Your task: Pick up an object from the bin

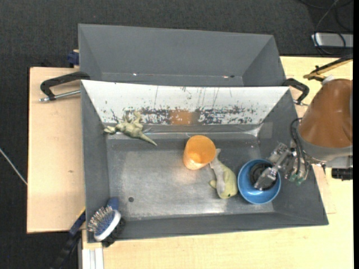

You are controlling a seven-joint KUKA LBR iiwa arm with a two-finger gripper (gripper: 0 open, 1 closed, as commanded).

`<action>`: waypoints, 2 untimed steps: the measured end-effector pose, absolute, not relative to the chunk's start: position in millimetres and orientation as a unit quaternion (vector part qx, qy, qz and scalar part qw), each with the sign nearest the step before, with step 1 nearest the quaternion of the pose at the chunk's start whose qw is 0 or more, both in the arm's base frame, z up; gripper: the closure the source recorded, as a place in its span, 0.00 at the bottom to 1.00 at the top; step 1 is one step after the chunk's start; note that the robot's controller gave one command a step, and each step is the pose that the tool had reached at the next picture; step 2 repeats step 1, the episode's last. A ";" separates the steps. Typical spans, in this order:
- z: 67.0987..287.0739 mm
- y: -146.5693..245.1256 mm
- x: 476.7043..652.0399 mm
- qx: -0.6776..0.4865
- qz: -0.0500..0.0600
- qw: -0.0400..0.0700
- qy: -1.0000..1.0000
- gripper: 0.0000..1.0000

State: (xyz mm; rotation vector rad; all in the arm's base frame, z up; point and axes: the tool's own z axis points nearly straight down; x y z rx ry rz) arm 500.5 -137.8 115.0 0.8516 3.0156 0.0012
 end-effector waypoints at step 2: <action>165.5 -137.8 502.8 0.271 0.000 0.005 0.963 1.00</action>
Offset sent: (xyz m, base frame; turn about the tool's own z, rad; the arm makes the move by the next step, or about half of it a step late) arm 0.0000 -0.0001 0.0470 0.0000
